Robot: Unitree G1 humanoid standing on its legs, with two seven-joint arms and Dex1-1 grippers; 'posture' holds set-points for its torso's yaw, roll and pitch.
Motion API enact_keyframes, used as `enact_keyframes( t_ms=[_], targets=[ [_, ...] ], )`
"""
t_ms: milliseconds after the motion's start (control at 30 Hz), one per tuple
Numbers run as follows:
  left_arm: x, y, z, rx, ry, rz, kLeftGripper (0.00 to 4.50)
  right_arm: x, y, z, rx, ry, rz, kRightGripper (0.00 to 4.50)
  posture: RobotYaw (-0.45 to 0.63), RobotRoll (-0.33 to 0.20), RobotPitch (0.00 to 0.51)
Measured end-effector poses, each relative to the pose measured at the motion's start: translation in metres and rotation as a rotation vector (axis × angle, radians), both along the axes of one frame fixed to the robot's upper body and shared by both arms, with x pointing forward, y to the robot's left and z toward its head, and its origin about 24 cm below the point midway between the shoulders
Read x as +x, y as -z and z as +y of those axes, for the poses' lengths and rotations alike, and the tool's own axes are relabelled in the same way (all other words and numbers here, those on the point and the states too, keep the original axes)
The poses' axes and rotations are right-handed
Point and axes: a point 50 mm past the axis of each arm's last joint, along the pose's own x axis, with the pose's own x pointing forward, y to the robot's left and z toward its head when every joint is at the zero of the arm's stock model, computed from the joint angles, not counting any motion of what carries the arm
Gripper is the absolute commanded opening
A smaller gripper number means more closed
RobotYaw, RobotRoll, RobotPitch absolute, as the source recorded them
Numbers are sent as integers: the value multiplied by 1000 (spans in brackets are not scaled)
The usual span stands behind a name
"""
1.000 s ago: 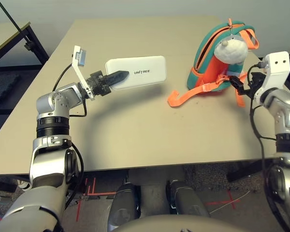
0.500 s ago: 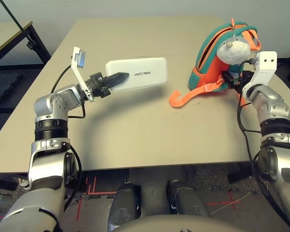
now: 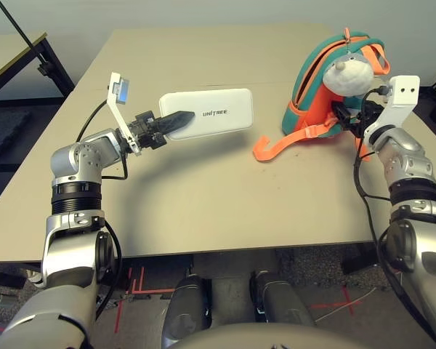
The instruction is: Put the pencil case into the backpack and zip it.
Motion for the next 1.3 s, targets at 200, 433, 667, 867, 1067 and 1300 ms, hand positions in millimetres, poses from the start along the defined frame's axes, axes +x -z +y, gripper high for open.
enact_keyframes(
  t_ms=[200, 433, 667, 867, 1067, 1300],
  targets=[
    [0, 0, 0, 1, 2, 3, 1364, 1, 3, 2, 16, 0, 2, 4500, -131, 0, 37],
    [0, 0, 0, 3, 7, 7, 1364, 1, 4, 1, 27, 7, 3, 4500, -133, 0, 33],
    [-1, 1, -2, 3, 23, 9, 1364, 2, 4, 0, 34, 19, 4, 4500, -133, 0, 34],
    [-1, 1, -2, 3, 29, 10, 1364, 2, 7, -1, 40, 35, 16, 4500, -134, 0, 33],
    [-1, 1, -3, 6, 33, 12, 1364, 3, 5, -1, 42, 39, 11, 4500, -138, 0, 30],
    [-1, 2, -4, 10, 38, 15, 1364, 4, 2, -1, 42, 43, 0, 4500, -141, 0, 23]
  ],
)
